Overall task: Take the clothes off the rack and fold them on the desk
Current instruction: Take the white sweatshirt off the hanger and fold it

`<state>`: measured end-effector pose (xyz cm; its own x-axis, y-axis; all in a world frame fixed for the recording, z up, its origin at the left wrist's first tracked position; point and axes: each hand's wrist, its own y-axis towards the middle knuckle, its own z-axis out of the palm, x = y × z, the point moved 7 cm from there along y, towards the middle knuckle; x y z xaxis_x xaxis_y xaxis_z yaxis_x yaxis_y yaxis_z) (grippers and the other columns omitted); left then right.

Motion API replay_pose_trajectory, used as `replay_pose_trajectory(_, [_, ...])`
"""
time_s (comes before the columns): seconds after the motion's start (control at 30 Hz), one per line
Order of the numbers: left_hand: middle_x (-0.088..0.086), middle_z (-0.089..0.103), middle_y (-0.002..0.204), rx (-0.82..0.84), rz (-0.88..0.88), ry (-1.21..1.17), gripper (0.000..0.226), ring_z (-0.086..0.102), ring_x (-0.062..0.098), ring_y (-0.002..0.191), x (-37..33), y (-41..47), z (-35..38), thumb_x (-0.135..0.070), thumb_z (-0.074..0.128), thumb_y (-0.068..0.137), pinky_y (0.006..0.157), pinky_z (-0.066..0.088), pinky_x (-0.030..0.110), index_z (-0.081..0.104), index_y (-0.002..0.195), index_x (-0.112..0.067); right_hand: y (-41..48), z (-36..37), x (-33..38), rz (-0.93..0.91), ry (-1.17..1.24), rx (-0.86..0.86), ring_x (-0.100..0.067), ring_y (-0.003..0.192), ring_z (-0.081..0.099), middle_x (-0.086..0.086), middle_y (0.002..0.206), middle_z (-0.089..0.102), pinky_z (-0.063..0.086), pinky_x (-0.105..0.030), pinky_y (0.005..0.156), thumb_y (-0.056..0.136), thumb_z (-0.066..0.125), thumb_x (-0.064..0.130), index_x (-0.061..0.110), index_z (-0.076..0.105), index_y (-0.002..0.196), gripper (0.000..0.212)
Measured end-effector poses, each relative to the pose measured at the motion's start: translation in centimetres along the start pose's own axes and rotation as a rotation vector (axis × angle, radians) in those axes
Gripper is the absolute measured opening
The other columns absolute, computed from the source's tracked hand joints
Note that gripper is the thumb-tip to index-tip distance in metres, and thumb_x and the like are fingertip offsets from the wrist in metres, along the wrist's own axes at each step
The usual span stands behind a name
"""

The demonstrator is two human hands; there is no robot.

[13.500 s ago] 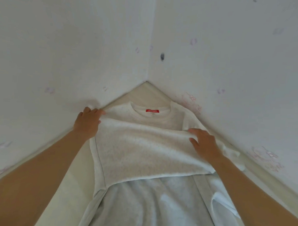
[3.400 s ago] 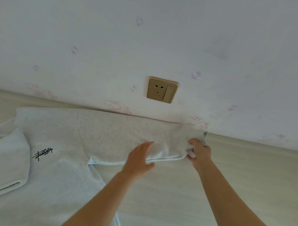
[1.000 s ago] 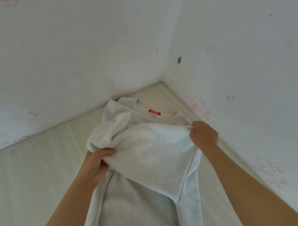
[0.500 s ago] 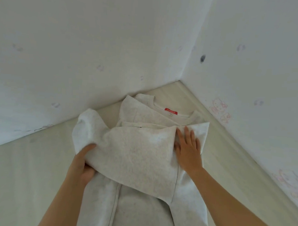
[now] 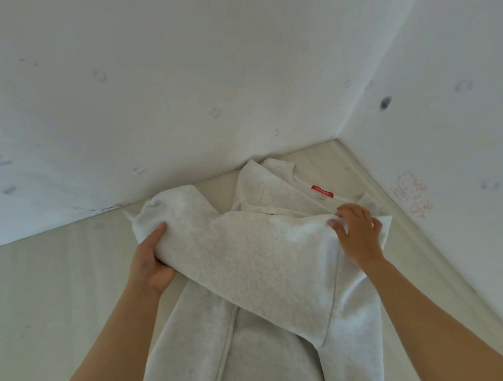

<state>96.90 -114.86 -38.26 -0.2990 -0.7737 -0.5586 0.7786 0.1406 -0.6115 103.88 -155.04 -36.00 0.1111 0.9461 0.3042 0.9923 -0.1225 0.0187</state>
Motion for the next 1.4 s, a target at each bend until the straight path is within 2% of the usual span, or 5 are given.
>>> replay_pose_trajectory(0.6, [0.008, 0.062, 0.127, -0.082, 0.235, 0.062, 0.043, 0.06, 0.025, 0.115, -4.4, 1.0, -1.4, -0.003, 0.053, 0.093, 0.099, 0.048, 0.044, 0.052, 0.134, -0.016, -8.1, 9.2, 11.0, -0.207, -0.151, 0.317, -0.013, 0.144, -0.026, 0.008, 0.155, -0.033, -0.014, -0.041, 0.117, 0.081, -0.02, 0.067, 0.043, -0.027, 0.144, 0.068])
replay_pose_trajectory(0.87, [-0.021, 0.061, 0.089, 0.278, 0.582, 0.769, 0.027, 0.059, 0.0, 0.082, -2.2, -6.2, 11.8, -0.012, 0.059, 0.091, 0.076, 0.048, 0.022, 0.052, 0.104, -0.034, -9.1, 1.7, 5.3, 0.405, 0.788, 0.024, -0.015, 0.131, 0.044, 0.004, 0.141, 0.05, 0.029, -0.029, 0.112, 0.103, 0.03, 0.04, 0.025, 0.054, 0.131, 0.039])
replay_pose_trajectory(1.0, [-0.025, 0.029, 0.149, 0.925, 0.491, 1.491, 0.052, 0.044, 0.001, 0.126, 9.0, -8.9, 16.1, -0.035, 0.07, 0.084, 0.102, 0.037, 0.019, 0.046, 0.13, -0.035, -10.9, 0.1, 1.1, 0.694, 1.392, -0.015, -0.026, 0.106, 0.064, -0.009, 0.109, 0.07, 0.049, -0.043, 0.097, 0.1, 0.028, 0.051, 0.012, 0.063, 0.114, 0.054])
replay_pose_trajectory(1.1, [-0.012, 0.028, 0.154, 1.023, 0.255, 1.883, 0.049, 0.028, 0.013, 0.141, 14.0, -6.8, 13.5, -0.048, 0.068, 0.083, 0.111, 0.019, 0.025, 0.054, 0.126, -0.028, -12.4, 1.4, -0.7, 0.869, 1.384, 0.145, -0.029, 0.104, 0.065, -0.008, 0.11, 0.068, 0.053, -0.049, 0.09, 0.091, 0.03, 0.068, 0.018, 0.064, 0.114, 0.065])
replay_pose_trajectory(1.4, [-0.001, -0.006, 0.162, 0.654, 0.979, 2.301, 0.07, -0.007, 0.02, 0.149, 11.3, 1.2, 8.9, -0.072, 0.009, 0.089, 0.12, 0.004, 0.043, 0.011, 0.152, -0.041, -10.9, 0.2, -1.0, 0.512, 0.799, -0.027, -0.011, 0.091, 0.058, 0.006, 0.099, 0.062, 0.042, -0.014, 0.066, 0.086, 0.069, 0.018, 0.023, 0.059, 0.107, 0.024])
